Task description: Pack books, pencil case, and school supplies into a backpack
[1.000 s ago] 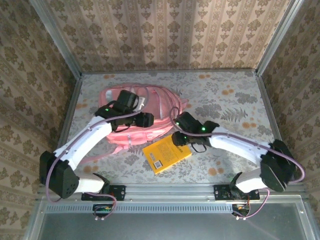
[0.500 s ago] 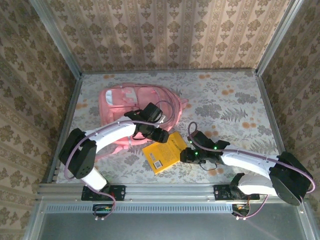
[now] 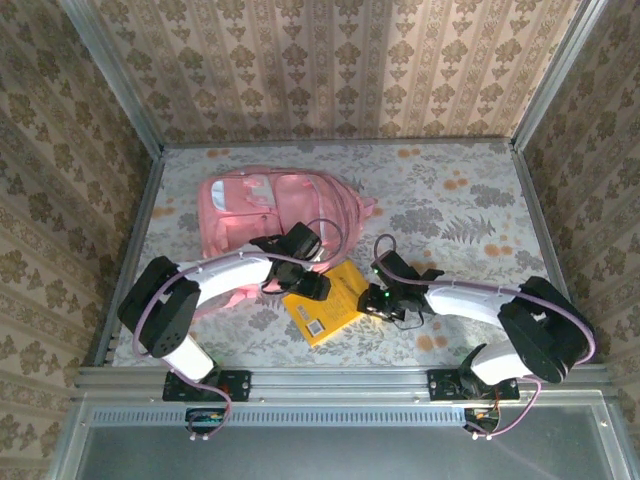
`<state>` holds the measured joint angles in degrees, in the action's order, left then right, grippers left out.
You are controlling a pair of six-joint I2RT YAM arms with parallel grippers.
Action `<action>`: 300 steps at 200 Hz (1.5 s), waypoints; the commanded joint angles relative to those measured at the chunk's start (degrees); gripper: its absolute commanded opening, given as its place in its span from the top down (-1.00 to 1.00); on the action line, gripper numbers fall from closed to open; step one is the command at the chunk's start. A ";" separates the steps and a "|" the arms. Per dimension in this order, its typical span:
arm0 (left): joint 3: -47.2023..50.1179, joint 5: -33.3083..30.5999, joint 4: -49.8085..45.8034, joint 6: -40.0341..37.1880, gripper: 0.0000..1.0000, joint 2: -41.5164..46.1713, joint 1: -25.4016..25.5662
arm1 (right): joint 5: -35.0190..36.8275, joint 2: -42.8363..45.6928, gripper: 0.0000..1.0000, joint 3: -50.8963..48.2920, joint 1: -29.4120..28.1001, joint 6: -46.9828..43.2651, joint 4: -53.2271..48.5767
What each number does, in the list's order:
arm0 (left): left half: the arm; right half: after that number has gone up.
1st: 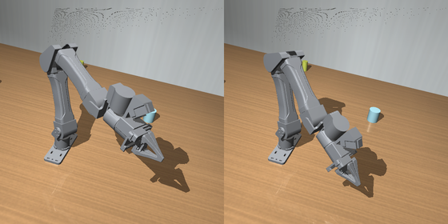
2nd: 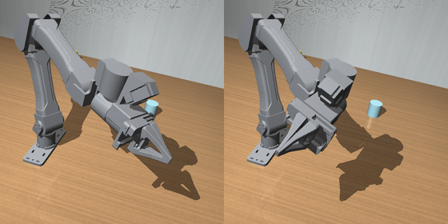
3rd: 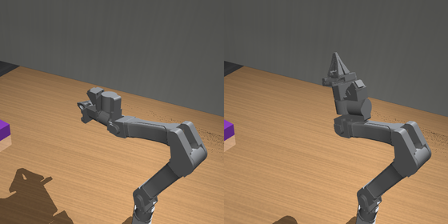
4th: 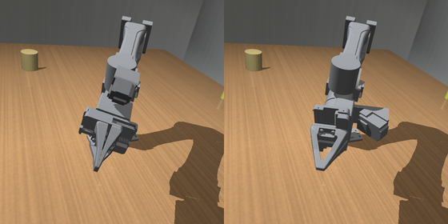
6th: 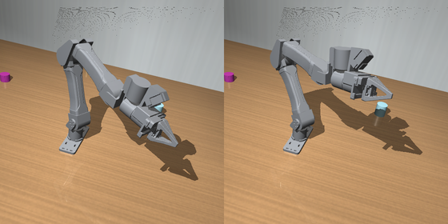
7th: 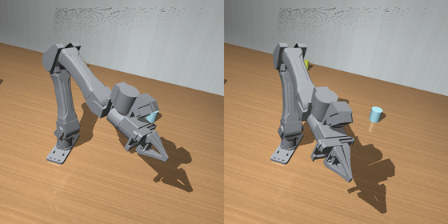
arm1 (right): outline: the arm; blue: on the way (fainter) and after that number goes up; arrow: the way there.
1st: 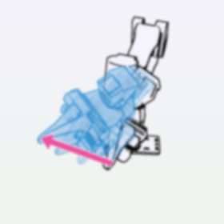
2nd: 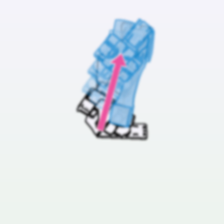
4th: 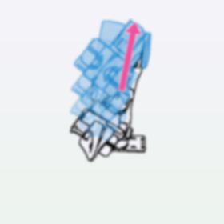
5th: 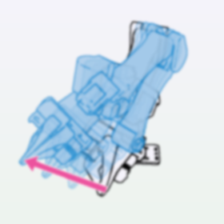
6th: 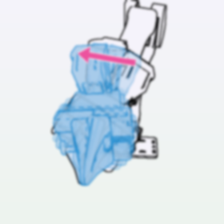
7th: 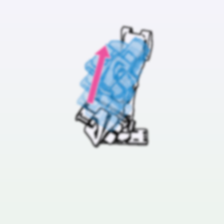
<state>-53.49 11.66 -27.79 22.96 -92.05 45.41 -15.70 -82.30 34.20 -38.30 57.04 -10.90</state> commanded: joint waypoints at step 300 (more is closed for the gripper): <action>-7.68 1.20 -1.51 -2.33 -0.33 -8.56 0.05 | -3.20 22.01 -0.12 -16.51 8.59 4.54 12.93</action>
<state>-59.55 13.17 -27.66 22.00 -99.11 45.41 -19.11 -58.81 18.68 -28.29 58.61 -0.93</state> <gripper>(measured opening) 0.675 0.559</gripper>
